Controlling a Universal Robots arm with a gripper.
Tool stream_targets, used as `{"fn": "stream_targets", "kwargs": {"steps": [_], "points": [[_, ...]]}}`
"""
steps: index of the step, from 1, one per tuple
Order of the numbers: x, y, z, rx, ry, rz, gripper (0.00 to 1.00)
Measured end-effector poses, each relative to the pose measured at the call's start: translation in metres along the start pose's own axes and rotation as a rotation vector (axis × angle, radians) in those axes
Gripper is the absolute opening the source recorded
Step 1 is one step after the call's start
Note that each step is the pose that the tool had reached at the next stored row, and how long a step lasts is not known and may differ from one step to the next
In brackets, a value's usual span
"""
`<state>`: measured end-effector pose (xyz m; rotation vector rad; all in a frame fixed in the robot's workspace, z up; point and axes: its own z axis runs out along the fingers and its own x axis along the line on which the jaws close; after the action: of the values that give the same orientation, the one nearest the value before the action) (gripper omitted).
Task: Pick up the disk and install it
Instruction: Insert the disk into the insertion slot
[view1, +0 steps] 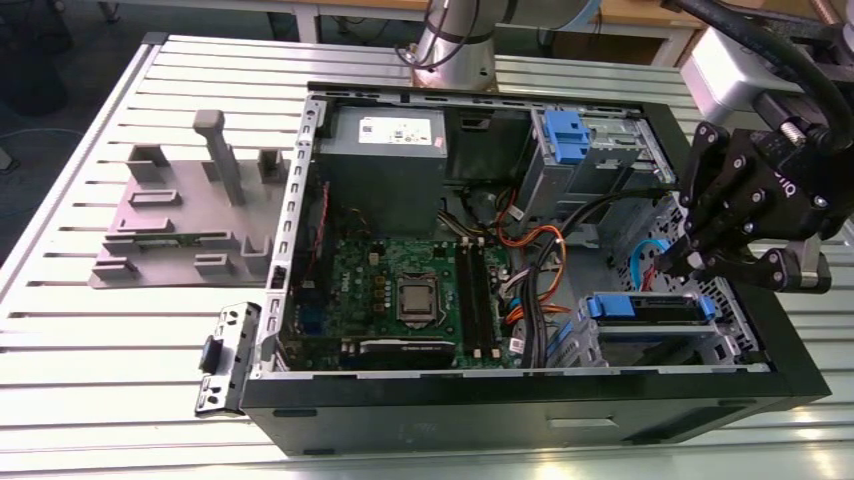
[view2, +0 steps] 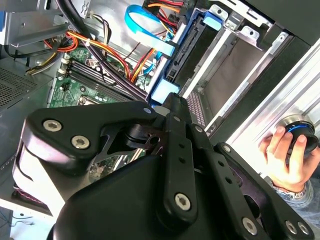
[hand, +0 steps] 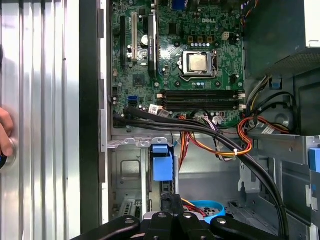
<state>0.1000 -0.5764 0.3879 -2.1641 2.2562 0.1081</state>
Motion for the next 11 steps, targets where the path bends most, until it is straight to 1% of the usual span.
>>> {"fn": "stream_targets", "kwargs": {"steps": [11], "points": [[-0.0023, -0.0023, 0.0019, 0.0, 0.0005, 0.0, 0.1]]}}
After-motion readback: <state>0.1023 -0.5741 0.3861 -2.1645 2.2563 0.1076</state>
